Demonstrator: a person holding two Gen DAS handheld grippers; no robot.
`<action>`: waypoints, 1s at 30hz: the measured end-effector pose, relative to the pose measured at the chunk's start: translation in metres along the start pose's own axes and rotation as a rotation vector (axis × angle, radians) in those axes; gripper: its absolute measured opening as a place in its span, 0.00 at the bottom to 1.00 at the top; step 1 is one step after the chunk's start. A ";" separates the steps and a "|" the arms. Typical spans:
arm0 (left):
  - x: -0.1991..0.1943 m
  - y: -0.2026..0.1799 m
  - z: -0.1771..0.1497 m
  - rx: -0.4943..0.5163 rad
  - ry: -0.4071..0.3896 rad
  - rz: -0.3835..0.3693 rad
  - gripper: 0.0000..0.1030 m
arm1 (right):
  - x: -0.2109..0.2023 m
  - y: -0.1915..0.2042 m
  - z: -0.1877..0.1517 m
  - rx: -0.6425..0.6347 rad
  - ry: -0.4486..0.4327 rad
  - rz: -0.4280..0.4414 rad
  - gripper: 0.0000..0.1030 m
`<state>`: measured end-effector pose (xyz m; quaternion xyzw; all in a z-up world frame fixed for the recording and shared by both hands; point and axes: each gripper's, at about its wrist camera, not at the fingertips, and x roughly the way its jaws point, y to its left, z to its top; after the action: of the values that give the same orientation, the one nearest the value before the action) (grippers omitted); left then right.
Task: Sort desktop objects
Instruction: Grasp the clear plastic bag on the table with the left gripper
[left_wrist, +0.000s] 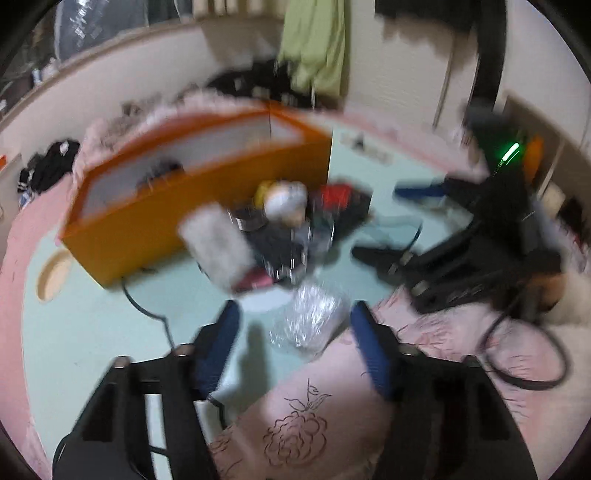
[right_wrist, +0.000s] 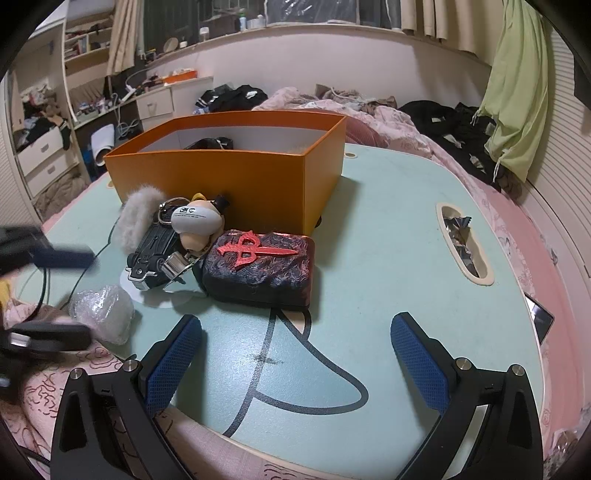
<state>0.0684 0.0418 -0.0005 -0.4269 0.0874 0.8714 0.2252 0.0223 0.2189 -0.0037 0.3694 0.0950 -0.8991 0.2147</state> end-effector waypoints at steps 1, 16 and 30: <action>0.005 0.004 0.000 -0.021 0.014 -0.028 0.49 | 0.000 0.000 0.000 0.000 0.000 0.000 1.00; -0.006 0.070 -0.022 -0.372 -0.091 0.155 0.33 | -0.001 0.001 0.001 0.004 -0.003 -0.001 1.00; 0.000 0.061 -0.016 -0.287 -0.059 0.247 0.33 | -0.001 -0.007 0.036 0.101 -0.043 0.012 0.92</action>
<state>0.0512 -0.0178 -0.0134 -0.4147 0.0074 0.9082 0.0558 -0.0024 0.2133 0.0226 0.3610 0.0429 -0.9092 0.2030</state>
